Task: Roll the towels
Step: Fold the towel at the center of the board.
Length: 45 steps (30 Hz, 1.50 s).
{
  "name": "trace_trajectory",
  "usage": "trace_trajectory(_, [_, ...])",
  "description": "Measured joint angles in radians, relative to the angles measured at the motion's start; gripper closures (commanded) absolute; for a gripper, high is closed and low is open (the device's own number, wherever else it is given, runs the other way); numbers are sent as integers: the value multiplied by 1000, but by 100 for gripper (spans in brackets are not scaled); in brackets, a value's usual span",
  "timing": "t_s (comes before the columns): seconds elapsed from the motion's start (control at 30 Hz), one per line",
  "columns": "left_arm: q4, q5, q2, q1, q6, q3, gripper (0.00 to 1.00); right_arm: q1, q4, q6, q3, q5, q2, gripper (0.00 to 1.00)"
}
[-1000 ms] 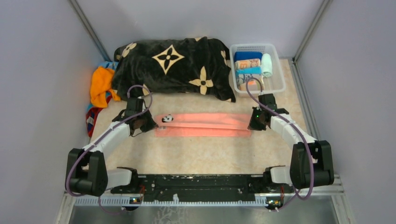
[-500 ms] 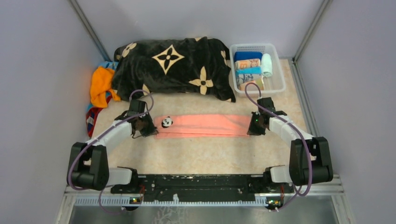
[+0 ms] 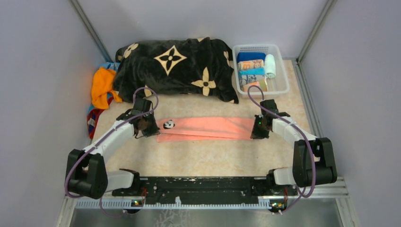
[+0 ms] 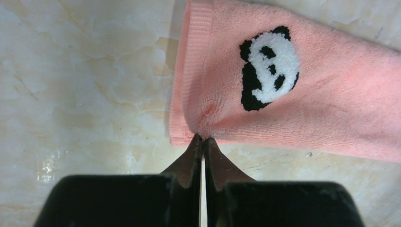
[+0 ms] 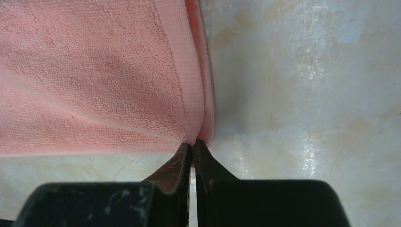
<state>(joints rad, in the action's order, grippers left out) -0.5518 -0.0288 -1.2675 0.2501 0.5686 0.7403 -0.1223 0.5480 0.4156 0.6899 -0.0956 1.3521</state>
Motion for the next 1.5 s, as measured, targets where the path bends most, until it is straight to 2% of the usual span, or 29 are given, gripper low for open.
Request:
trace_trajectory(0.27, [-58, -24, 14, 17, 20, 0, 94, 0, 19, -1, 0, 0, -9, 96])
trace_trajectory(0.57, [-37, -42, -16, 29, 55, -40, 90, -2, 2, 1, 2, 7, 10, 96])
trace_trajectory(0.9, [1, -68, -36, 48, 75, -75, 89, -2, 16, -3, 98, 27, 11, 93])
trace_trajectory(1.17, [2, -82, -36, 50, 83, -76, 80, -2, 12, -4, 83, 43, 37, 92])
trace_trajectory(1.23, [2, -89, -36, 49, 85, -77, 75, -2, 14, -4, 65, 51, 37, 88])
trace_trajectory(1.4, [-5, -101, -32, 48, 87, -82, 61, 0, 20, -12, 44, 63, 38, 65])
trace_trajectory(1.5, [-21, -109, -1, 48, 87, -83, 50, 1, 25, -19, 44, 69, 31, 60])
